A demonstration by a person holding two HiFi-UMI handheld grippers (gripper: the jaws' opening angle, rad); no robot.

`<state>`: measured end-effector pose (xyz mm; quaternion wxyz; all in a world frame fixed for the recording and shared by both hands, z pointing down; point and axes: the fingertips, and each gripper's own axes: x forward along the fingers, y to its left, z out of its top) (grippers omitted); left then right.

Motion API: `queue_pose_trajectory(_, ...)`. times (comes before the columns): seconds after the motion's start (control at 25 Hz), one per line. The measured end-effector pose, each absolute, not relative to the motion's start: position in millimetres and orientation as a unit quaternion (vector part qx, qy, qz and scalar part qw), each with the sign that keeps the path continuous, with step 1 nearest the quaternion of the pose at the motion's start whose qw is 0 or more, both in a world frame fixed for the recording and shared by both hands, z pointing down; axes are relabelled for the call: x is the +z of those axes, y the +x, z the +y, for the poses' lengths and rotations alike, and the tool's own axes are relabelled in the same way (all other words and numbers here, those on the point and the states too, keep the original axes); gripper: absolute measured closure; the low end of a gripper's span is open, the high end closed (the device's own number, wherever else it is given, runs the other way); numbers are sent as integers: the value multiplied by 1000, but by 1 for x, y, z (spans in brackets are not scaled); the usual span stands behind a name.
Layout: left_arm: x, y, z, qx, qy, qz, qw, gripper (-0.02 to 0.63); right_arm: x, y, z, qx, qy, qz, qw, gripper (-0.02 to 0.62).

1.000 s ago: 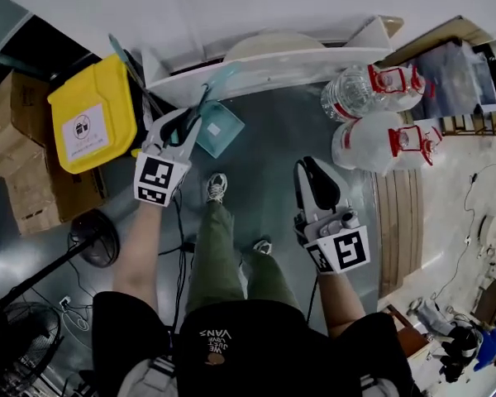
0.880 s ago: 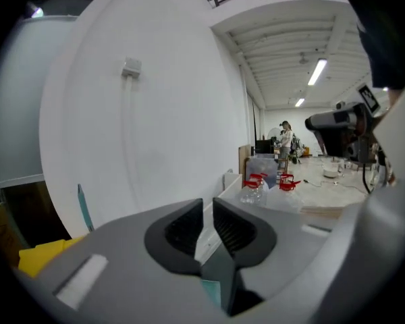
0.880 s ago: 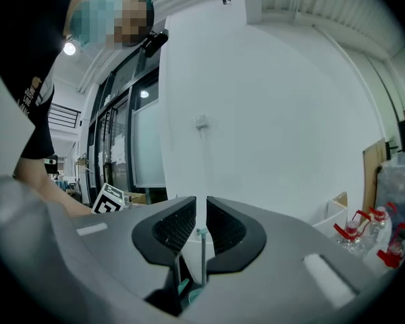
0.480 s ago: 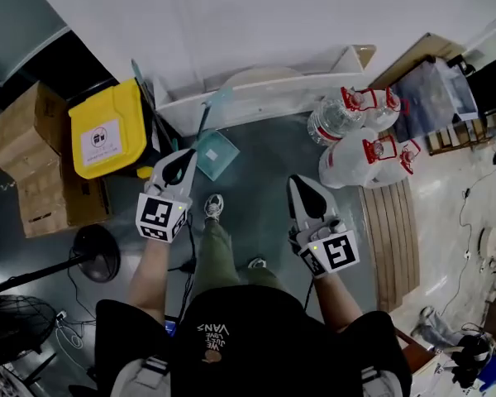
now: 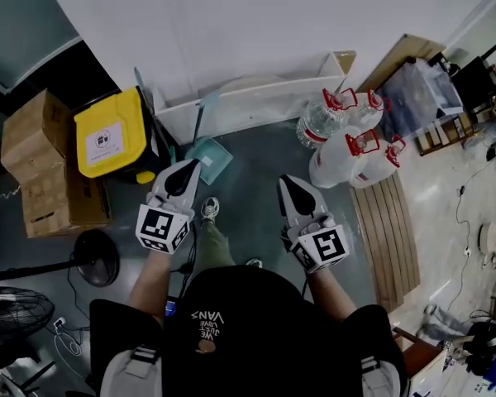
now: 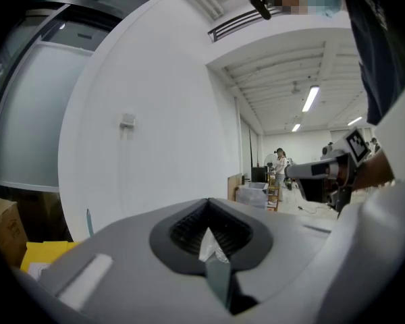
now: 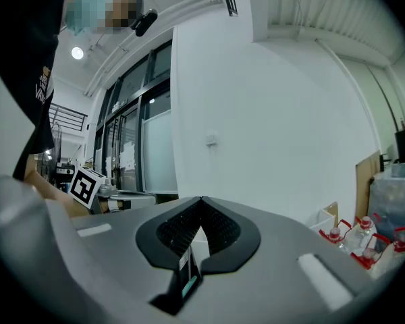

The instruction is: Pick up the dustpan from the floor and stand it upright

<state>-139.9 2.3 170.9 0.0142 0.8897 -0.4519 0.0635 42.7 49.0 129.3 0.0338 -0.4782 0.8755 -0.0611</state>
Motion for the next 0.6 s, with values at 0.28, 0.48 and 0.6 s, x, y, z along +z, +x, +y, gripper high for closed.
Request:
queue_pose_trajectory(0.28,162,-111,50,44,901,-431,21,554,136,56,95,-66,-485,872,29,594)
queue_pose_trajectory(0.48,157,-97,75,48,909,-414,16,554,149,71,122,-76,-494,866,18,594)
queue_pose_trajectory(0.6,156,-94,89,48,910,-411,15,554,159,76,136,-83,-495,865,2,594)
